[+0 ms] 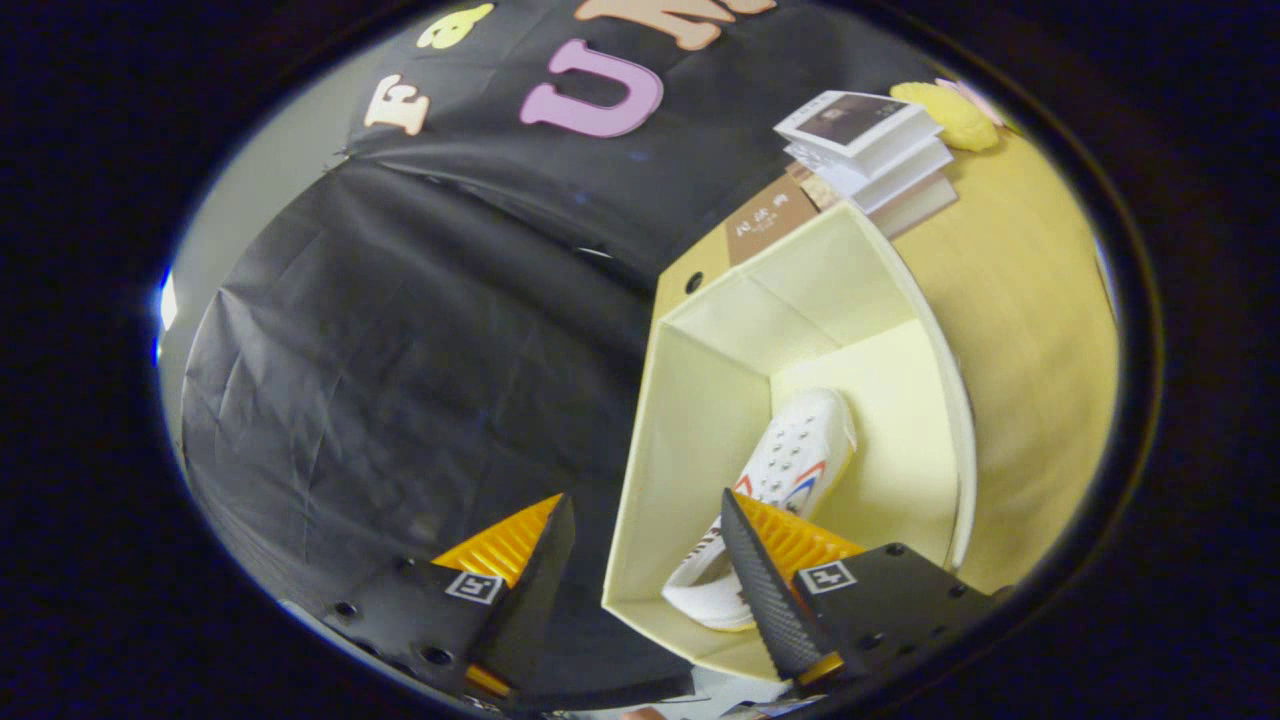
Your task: Open the storage box then place both shoes into the box .Put the left shoe in first, then the right shoe, with the right side of both shoes facing outward in a uniform manner.
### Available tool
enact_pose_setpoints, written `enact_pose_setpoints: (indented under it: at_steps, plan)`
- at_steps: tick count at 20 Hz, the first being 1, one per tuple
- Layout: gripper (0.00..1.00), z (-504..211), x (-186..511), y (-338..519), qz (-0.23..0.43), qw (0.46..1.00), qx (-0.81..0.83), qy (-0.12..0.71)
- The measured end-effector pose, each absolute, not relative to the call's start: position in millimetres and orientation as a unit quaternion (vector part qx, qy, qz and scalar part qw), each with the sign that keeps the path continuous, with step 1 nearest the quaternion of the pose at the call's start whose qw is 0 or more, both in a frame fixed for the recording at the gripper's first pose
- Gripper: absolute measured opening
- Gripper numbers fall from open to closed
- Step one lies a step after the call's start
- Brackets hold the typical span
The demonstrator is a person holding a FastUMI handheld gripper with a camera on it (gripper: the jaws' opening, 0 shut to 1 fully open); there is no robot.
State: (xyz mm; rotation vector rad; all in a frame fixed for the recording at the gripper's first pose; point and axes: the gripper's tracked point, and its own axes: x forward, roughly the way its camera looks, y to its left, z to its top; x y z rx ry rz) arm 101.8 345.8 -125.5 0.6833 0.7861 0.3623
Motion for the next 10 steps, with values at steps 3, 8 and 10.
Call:
enact_pose_setpoints:
  at_steps: [3, 8, 10]
  plan:
    - [0.92, -102.2, 84.5, 331.8, 0.201, 0.886, 0.246, 0.336]
    - [1.0, -74.6, 51.2, 273.2, 0.2, 0.921, 0.168, 0.29]
    - [1.0, -69.9, 39.8, 235.1, 0.178, 0.932, 0.147, 0.279]
